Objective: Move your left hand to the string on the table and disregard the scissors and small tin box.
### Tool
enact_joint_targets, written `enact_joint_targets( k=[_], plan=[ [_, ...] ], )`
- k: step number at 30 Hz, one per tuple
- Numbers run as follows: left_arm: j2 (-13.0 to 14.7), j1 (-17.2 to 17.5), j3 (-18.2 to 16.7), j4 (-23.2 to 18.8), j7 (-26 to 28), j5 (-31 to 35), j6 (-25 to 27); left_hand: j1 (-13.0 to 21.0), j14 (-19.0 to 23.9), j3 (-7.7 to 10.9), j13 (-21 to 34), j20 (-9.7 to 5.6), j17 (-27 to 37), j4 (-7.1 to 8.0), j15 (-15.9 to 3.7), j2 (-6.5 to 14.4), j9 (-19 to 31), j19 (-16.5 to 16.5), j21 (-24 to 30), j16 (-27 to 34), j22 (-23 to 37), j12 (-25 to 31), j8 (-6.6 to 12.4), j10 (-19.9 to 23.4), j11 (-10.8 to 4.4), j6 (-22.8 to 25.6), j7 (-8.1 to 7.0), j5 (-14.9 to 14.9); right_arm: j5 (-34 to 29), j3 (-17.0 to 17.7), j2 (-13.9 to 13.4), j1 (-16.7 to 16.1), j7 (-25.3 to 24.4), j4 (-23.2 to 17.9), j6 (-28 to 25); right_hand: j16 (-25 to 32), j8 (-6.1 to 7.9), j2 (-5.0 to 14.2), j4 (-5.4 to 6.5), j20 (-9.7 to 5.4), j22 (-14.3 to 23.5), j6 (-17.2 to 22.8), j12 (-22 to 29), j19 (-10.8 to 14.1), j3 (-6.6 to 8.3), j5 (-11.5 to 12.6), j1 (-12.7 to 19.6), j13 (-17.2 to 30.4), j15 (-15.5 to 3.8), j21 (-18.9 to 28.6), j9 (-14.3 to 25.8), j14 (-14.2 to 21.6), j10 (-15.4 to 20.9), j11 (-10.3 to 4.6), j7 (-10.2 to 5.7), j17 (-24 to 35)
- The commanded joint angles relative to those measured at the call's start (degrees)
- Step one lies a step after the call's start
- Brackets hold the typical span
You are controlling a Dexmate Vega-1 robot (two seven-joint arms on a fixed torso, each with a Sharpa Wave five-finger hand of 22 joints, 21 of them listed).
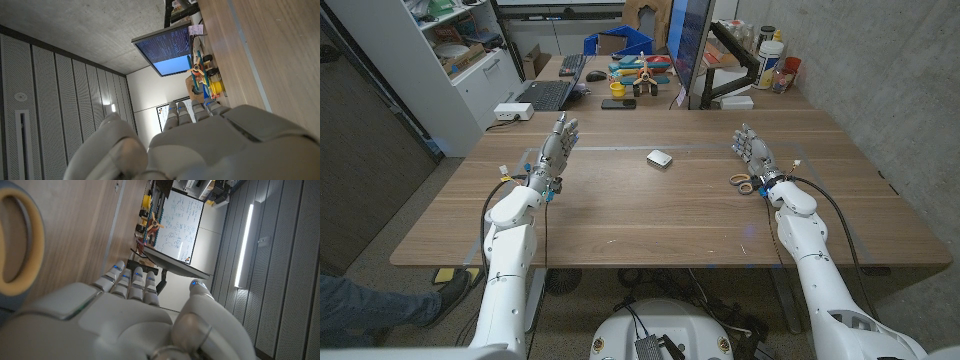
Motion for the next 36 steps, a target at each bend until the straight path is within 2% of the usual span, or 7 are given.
enact_joint_targets(
  k=[1, 14, 36],
  plan=[
    [-0.5, 0.8, -0.8, -2.0, -0.4, 0.5, -0.5, 0.6, 0.0, -0.05, 0.1, 0.27, 0.1, 0.05, 0.18, 0.2, 0.2, -0.3, 0.1, 0.4, 0.2, 0.3, 0.17, 0.4, 0.01, 0.4, -0.02, 0.4, -0.5, 0.2, 0.5, 0.3, 0.0, 0.1, 0.2, 0.3, 0.33, 0.54, -0.23, -0.58, 0.1, 0.9, 0.3, 0.7, 0.12, 0.1, 0.1, 0.1, -0.06, -0.2, 0.3, 0.6, 0.7, 0.16, 0.31, 0.2],
    [-0.3, 2.1, -1.2, -4.8, 0.2, 1.9, -0.3, 0.9, 0.1, -0.09, 0.1, 0.46, 0.1, -0.07, 0.22, 0.4, 0.2, -0.5, 0.1, 0.4, 0.2, 0.3, 0.22, 0.6, 0.04, 0.7, -0.1, 0.5, -0.4, 0.4, 0.6, 0.2, 0.1, 0.0, 0.4, 0.3, 0.35, 0.58, -0.33, -0.61, 0.1, 1.2, 0.4, 0.7, 0.04, 0.1, 0.0, 0.1, -0.14, -0.5, 0.3, 0.7, 1.1, 0.37, 0.4, 0.2],
    [-0.1, 2.5, -2.4, -6.7, 0.2, 1.9, -0.1, 1.3, 0.4, -0.18, 0.1, 0.66, 0.1, -0.21, 0.13, 0.5, 0.2, -0.6, 0.2, 0.5, 0.2, 0.4, 0.26, 0.9, -0.08, 0.9, -0.2, 0.6, -0.3, 0.6, 1.0, 0.9, 0.0, 1.0, 1.0, 0.3, 0.28, 0.67, -0.46, -0.62, 0.1, 1.4, 0.3, 1.1, -0.07, 0.1, -0.1, 0.1, -0.1, -0.7, 0.3, 1.0, 1.2, 0.15, 0.17, 0.2]
  ],
)
